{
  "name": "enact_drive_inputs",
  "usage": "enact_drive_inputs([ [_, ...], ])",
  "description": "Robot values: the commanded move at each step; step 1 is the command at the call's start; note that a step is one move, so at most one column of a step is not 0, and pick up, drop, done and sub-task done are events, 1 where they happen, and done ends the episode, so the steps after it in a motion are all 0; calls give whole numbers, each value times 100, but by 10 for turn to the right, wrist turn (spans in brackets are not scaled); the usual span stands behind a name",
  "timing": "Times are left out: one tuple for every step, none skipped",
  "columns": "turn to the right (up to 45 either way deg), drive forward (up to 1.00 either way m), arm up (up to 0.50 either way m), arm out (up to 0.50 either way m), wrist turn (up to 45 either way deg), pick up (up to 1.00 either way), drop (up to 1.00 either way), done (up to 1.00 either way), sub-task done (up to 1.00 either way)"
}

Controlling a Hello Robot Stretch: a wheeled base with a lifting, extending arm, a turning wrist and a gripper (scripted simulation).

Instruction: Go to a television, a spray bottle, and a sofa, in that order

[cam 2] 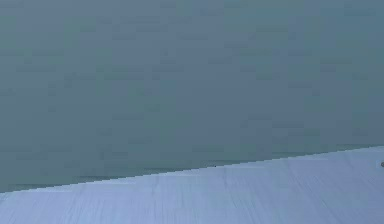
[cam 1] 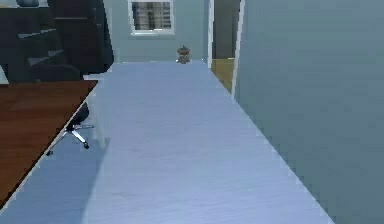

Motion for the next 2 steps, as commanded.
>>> enact_drive_inputs([
  [0,100,0,0,0,0,0,0,0],
  [0,100,0,0,0,0,0,0,0],
])
